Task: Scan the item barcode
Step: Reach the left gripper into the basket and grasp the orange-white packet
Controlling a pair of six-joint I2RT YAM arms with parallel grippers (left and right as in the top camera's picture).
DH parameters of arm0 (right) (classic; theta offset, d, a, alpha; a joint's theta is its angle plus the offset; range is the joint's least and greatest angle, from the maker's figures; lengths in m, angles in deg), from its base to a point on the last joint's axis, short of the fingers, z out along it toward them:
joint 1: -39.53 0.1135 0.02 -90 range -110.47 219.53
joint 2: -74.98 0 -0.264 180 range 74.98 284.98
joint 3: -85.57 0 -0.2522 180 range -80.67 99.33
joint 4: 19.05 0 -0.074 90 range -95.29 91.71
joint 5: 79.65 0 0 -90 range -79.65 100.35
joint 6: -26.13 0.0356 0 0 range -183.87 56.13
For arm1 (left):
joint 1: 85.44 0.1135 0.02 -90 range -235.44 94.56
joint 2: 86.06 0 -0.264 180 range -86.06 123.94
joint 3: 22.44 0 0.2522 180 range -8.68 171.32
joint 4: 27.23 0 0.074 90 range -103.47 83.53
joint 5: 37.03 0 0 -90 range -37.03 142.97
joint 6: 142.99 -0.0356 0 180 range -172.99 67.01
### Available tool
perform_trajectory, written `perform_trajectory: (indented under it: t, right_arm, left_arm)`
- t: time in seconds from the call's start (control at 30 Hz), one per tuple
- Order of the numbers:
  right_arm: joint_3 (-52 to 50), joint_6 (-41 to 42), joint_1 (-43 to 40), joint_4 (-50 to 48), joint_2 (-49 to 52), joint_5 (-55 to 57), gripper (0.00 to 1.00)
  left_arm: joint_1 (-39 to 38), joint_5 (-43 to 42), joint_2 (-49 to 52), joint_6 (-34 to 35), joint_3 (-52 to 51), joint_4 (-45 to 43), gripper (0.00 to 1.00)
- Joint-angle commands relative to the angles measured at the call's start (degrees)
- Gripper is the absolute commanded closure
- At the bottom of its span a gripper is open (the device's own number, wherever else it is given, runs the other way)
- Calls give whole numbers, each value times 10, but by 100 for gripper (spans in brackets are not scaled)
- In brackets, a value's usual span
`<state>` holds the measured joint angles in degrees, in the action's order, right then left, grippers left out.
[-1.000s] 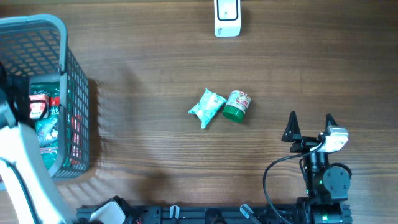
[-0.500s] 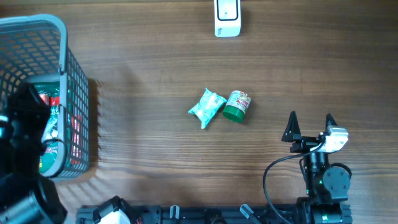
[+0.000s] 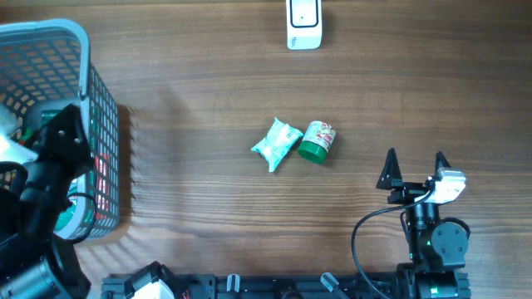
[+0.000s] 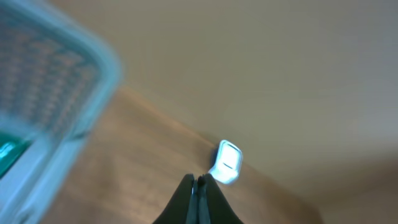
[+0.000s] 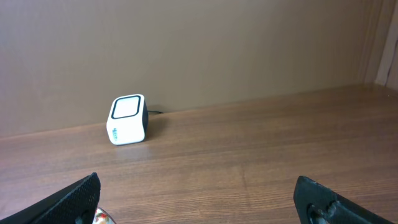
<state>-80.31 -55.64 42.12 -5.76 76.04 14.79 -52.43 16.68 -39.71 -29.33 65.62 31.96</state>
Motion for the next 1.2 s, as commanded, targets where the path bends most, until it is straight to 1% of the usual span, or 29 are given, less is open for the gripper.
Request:
perform_trajectory:
  t: [0.0,0.07,0.1,0.13,0.17,0.2,0.23,0.3,0.33,0.47,0.5,0.57,0.63,0.73,0.77,0.83,0.97,1.07,1.17]
  right_arm:
    - [-1,-7,0,-3,-1,-9,0]
    - [-1,-7,0,-3,-1,-9,0]
    - [-1,-7,0,-3,-1,-9,0]
    - [-1,-7,0,-3,-1,-9,0]
    - [-1,-7,0,-3,-1,-9,0]
    - [-1,-7,0,-3,-1,-9,0]
    - [-1,-7,0,-3,-1,-9,0]
    - [-1,-7,0,-3,-1,-9,0]
    - [-1,-7,0,-3,-1,-9,0]
    - [-1,-7,0,-3,-1,-9,0]
    - [-1,-7,0,-3,-1,-9,0]
    - [-1,-7,0,-3,-1,-9,0]
    - [-1,-7,0,-3,-1,-9,0]
    - [-1,-7,0,-3,-1,-9,0]
    - [-1,-7,0,-3,-1,-9,0]
    - [-1,-7,0,-3,-1,-9,0]
    - [-1,-7,0,-3,-1,-9,0]
    - [-1,-7,0,-3,-1,-9,0]
    - [-1,-7,0,-3,-1,-9,0]
  left_arm:
    - [0,-267,1,-156,-2,-74,96]
    - [-1,-356,6,-157,-2,-155,96]
    - [0,-362,9,-143,-2,-191,96]
    - [0,-347,13,-116,-2,-222,93]
    - [0,-307,16,-76,-2,-244,83]
    - [0,-247,19,-37,-2,-260,63]
    - [0,-190,21,-17,-2,-266,37]
    - [0,-74,26,14,-1,-271,7]
    - [0,-17,30,29,-1,-276,0]
    - [0,292,61,111,-1,-273,0]
    - [0,385,76,157,-1,-250,0]
    - [0,501,109,233,-1,-184,0]
    - [0,528,148,264,-2,-136,0]
    - [0,529,246,275,-2,-100,0]
    - [0,529,292,289,-2,-80,0]
    - [4,529,350,309,-2,-58,0]
    - [5,524,461,311,-2,-73,0]
    - [8,520,544,326,-2,-73,0]
    - [10,519,602,337,-2,-88,0]
